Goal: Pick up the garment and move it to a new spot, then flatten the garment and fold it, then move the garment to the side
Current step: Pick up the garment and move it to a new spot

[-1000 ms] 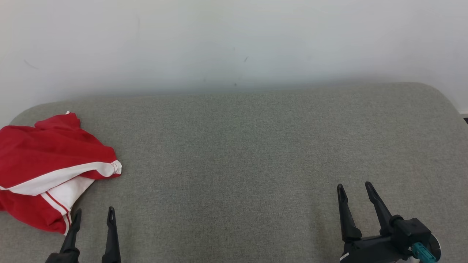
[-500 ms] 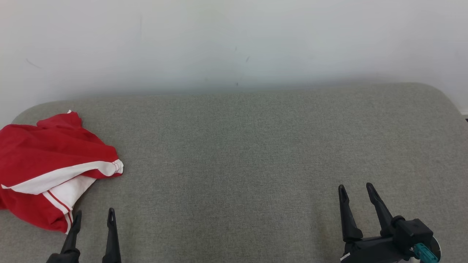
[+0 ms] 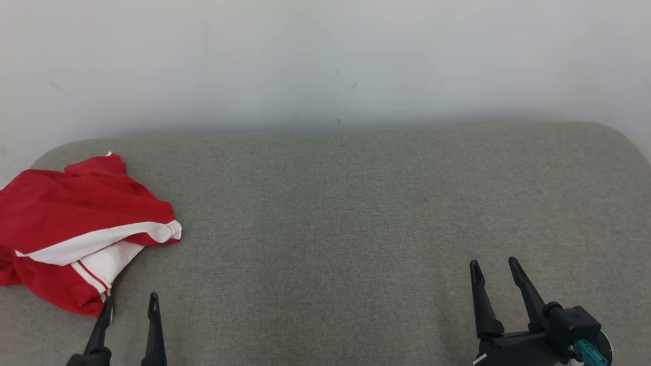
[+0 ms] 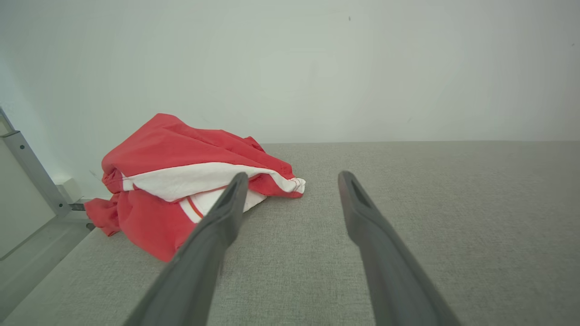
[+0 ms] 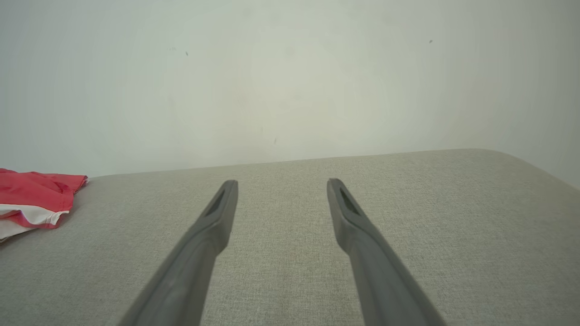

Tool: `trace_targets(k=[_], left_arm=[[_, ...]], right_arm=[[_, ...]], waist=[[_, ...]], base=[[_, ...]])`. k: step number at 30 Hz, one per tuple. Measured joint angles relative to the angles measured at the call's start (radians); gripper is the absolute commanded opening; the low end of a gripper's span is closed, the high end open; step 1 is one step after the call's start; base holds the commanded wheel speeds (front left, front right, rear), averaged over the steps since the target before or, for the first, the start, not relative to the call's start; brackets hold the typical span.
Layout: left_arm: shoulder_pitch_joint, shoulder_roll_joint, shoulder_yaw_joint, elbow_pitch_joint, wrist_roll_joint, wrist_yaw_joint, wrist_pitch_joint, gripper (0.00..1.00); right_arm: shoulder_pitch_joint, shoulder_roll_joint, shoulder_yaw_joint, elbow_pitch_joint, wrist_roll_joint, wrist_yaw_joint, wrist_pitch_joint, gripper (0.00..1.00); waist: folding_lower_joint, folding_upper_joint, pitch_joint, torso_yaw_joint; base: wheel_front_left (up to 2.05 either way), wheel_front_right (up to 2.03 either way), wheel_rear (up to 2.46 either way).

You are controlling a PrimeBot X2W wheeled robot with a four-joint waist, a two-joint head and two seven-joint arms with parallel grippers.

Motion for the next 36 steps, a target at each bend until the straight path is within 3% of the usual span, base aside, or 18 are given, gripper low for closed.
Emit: trace_targets(k=[12,36], left_arm=[[-0.008,0.019,0.008,0.026,-0.013,0.007,0.0,1.0],[-0.034,0.04,0.015,0.057,-0.042,0.035,0.004,1.0]], right_arm=[[0.008,0.0,-0.003,0.024,0.0,0.0,0.0,1.0],[0.002,0.0,0.005,0.046,0.009,0.0,0.0,1.0]], waist=[[0.0,0.0,-0.003,0.077],[0.0,0.0,0.007,0.328]], base=[[0.0,0.0,0.0],[0.0,0.0,0.0]])
